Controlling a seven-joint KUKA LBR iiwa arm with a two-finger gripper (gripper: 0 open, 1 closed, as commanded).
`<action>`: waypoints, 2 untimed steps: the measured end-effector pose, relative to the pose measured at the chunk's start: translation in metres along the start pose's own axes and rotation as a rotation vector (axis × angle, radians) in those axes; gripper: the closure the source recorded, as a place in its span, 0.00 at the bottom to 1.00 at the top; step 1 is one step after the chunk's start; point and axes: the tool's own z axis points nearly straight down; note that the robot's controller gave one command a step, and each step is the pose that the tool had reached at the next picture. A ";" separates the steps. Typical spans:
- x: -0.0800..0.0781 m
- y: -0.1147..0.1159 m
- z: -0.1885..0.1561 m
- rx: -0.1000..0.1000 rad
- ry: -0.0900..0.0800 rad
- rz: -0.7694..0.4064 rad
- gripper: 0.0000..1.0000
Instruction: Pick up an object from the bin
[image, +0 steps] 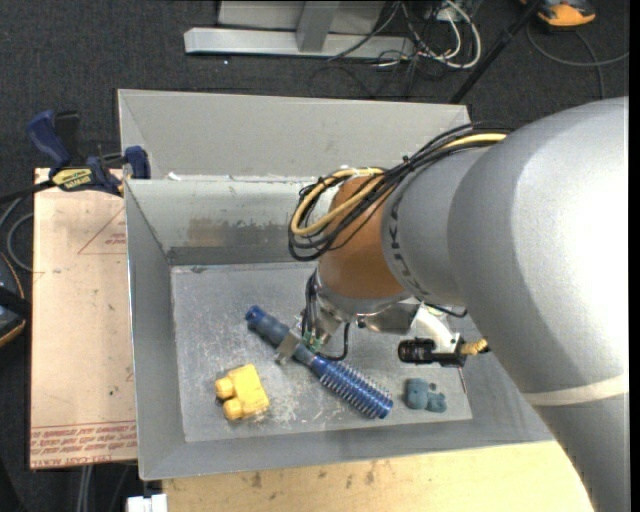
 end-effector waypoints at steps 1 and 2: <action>0.000 0.001 -0.022 0.007 0.008 -0.003 1.00; -0.002 0.003 -0.089 0.003 0.005 -0.006 1.00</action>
Offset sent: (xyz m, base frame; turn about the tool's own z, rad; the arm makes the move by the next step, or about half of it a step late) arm -0.0001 0.0002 0.0218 0.0000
